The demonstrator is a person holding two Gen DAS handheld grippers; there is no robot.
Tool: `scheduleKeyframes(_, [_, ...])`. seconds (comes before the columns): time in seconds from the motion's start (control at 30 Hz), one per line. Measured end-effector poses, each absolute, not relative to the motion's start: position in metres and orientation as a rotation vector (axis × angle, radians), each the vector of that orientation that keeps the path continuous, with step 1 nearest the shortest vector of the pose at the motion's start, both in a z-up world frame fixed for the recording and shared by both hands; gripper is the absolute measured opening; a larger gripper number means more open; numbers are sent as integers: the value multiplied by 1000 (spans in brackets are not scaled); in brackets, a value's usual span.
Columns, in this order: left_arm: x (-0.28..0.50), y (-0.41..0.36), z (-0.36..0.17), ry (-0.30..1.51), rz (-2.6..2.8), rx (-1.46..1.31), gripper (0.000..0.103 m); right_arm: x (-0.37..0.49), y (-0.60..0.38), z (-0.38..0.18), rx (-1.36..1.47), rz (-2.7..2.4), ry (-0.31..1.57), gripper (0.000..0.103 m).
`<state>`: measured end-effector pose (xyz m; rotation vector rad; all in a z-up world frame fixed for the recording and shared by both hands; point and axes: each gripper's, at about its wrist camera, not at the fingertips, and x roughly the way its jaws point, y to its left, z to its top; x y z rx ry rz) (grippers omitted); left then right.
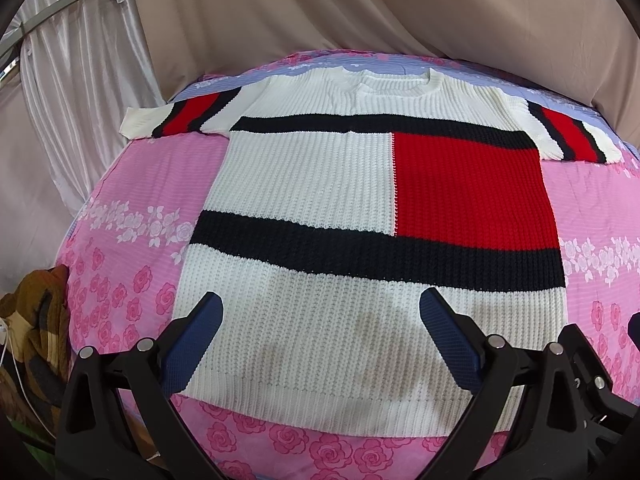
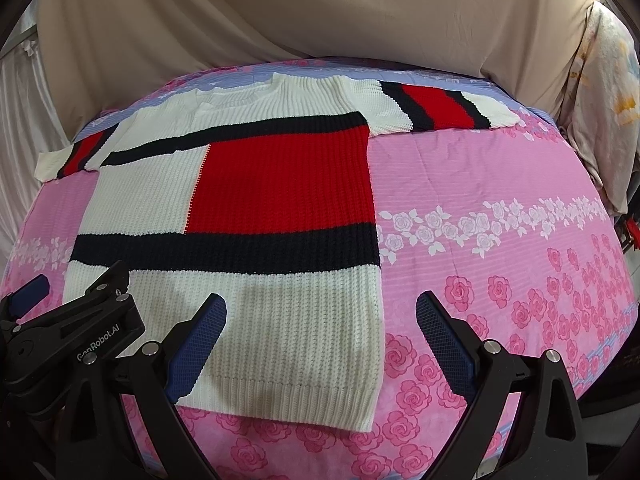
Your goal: Fold small clothes
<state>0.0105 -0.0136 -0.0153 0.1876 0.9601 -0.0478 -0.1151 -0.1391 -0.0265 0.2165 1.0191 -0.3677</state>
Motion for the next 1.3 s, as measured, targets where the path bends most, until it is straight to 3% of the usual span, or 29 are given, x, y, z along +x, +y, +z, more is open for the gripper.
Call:
scheduleKeyframes(1.07, [16, -15, -15, 964, -69, 178, 96, -111, -137, -30, 218, -368, 1036, 94])
scheduleKeyframes(1.3, [41, -34, -4, 940, -109, 100, 97, -105, -213, -34, 386, -378, 1006, 94])
